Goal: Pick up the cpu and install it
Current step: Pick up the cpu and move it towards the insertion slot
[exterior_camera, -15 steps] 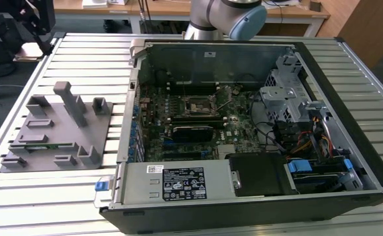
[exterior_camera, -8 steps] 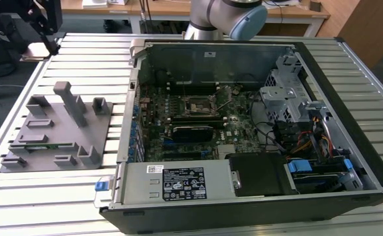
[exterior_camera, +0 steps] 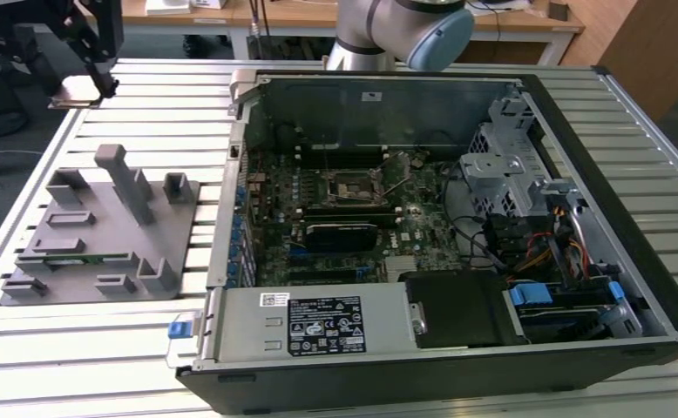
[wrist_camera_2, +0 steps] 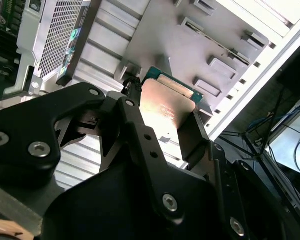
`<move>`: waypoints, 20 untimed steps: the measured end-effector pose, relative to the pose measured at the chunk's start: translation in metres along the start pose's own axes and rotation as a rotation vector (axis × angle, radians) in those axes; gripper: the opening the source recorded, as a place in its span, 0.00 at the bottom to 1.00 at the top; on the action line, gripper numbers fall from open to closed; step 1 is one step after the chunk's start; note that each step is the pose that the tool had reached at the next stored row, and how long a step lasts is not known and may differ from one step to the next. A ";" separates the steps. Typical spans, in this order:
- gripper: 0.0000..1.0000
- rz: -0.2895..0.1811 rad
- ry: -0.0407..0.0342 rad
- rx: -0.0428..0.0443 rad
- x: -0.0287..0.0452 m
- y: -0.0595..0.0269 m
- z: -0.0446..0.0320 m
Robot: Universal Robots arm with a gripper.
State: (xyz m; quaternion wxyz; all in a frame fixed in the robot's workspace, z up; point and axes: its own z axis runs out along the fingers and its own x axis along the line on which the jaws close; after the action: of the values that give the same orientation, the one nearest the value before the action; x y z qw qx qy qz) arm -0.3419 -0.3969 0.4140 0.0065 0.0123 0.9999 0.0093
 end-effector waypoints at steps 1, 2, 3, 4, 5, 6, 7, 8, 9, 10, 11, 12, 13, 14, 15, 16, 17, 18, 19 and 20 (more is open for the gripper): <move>0.54 0.000 0.0000 0.0000 -0.0016 0.0000 0.0000; 0.54 0.000 0.0001 0.0000 -0.0031 0.0001 0.0000; 0.54 0.000 0.0000 0.0000 -0.0046 0.0001 0.0001; 0.54 0.000 0.0000 0.0000 -0.0060 0.0001 0.0001; 0.54 0.000 0.0000 0.0000 -0.0073 0.0002 0.0001; 0.54 0.000 0.0000 0.0000 -0.0085 0.0002 0.0002; 0.54 0.000 0.0000 0.0000 -0.0098 0.0002 0.0002; 0.54 0.000 0.0000 0.0000 -0.0112 0.0003 0.0002; 0.54 0.000 0.0000 0.0000 -0.0128 0.0003 0.0002; 0.54 0.000 0.0000 0.0000 -0.0142 0.0004 0.0003; 0.54 0.000 0.0000 0.0000 -0.0156 0.0004 0.0003; 0.54 0.000 0.0000 0.0000 -0.0170 0.0004 0.0004; 0.54 0.000 -0.0001 -0.0001 -0.0185 0.0005 0.0004; 0.54 0.000 0.0000 0.0000 -0.0200 0.0005 0.0004; 0.54 0.000 0.0000 0.0000 -0.0217 0.0005 0.0004; 0.54 0.000 0.0000 0.0000 -0.0235 0.0006 0.0005; 0.54 0.000 0.0000 0.0000 -0.0250 0.0006 0.0005; 0.54 0.000 0.0000 0.0000 -0.0266 0.0006 0.0006; 0.54 0.000 0.0000 0.0000 -0.0282 0.0007 0.0006; 0.54 0.000 0.0001 0.0000 -0.0297 0.0007 0.0006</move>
State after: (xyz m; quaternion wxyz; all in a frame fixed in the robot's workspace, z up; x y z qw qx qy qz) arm -0.3121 -0.3969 0.4138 0.0065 0.0123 0.9999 0.0092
